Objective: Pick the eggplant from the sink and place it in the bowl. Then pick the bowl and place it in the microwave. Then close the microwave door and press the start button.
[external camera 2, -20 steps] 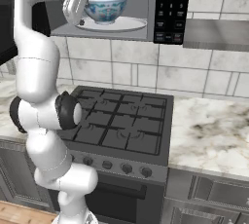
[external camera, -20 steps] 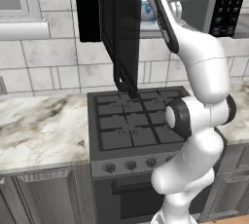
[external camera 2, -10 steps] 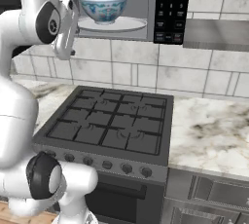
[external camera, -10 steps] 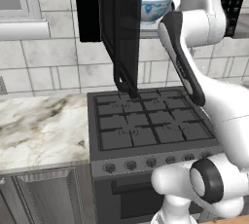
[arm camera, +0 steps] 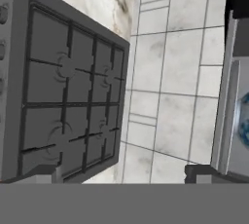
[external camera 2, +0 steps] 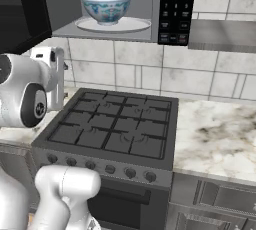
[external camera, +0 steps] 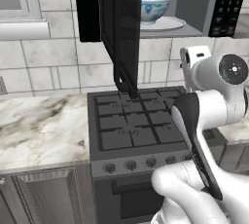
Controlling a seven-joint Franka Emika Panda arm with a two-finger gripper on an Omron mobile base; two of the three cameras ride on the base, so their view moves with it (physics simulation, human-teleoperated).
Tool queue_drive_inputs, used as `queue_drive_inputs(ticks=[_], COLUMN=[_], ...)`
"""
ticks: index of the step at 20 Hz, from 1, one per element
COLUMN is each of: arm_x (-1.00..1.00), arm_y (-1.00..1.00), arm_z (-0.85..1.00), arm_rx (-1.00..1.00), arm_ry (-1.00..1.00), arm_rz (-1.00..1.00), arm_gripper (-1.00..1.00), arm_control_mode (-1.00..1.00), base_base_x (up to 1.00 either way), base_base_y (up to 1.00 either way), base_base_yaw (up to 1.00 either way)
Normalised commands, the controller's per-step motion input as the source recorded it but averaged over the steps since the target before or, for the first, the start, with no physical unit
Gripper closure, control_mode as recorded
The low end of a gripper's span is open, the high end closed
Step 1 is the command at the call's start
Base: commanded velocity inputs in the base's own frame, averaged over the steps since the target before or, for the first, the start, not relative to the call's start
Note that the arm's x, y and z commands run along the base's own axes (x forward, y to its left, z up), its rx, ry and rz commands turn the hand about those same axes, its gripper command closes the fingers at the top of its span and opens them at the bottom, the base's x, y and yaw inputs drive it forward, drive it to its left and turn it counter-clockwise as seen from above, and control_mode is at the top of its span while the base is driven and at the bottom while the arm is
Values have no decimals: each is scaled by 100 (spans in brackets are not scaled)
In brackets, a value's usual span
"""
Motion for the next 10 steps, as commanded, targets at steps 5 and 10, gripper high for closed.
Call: queue_drive_inputs(ticks=[5,10], arm_x=[-39,-27], arm_y=[33,37], arm_z=[-100,-66], arm_rx=[-5,-1], arm_ry=[-17,-23], arm_rz=[0,0], arm_gripper=[-100,-100], arm_control_mode=[-100,-100], base_base_x=[0,0], base_base_y=[0,0], base_base_yaw=[0,0])
